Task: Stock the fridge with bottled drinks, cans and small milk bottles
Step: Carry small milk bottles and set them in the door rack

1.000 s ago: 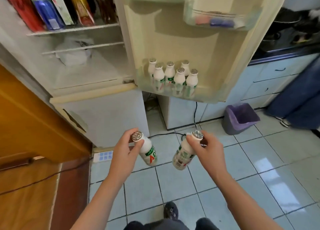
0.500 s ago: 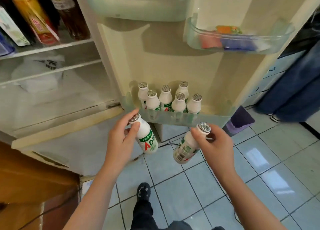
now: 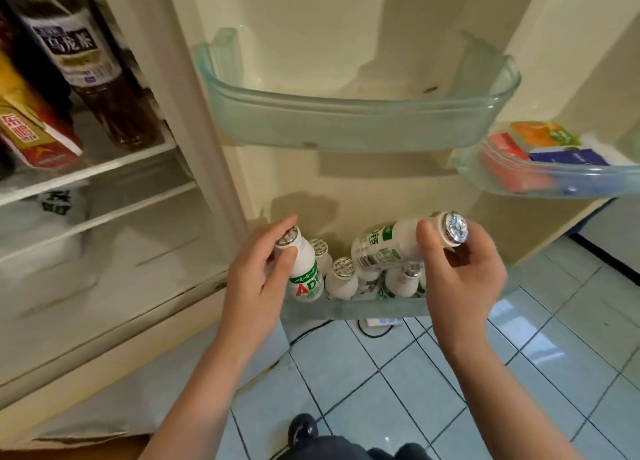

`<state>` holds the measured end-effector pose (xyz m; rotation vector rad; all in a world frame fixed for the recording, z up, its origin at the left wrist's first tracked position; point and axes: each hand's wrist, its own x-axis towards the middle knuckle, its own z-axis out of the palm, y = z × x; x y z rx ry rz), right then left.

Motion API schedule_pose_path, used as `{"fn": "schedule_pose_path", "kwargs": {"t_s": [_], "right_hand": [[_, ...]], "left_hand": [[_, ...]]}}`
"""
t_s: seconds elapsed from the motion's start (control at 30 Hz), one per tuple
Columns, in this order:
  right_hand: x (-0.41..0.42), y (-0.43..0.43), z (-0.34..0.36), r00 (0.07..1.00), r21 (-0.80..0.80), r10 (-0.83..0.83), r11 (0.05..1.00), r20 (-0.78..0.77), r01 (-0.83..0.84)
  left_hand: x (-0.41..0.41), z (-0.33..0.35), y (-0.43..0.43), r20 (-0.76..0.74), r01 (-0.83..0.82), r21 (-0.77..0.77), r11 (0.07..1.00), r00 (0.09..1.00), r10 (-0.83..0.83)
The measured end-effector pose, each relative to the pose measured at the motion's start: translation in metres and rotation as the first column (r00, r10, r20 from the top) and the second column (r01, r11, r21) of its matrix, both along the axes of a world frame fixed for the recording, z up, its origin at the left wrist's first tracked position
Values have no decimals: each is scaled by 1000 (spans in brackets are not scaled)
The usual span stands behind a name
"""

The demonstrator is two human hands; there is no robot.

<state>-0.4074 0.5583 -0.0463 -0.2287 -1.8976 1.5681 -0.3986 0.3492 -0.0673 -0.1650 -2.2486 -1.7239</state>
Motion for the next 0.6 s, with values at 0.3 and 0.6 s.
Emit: {"fn": "schedule_pose_path", "kwargs": {"t_s": [0.3,0.6], "right_hand": [[-43,-23,-4,989,103,130,985,67,-136],[-69,-30,-20,928,410,252,842,276,-351]], "left_hand": [[-3,-9,6,-3,-8,-50,999,1000,8],[-6,-11,11,-55,-19,-135,991,998,11]]}}
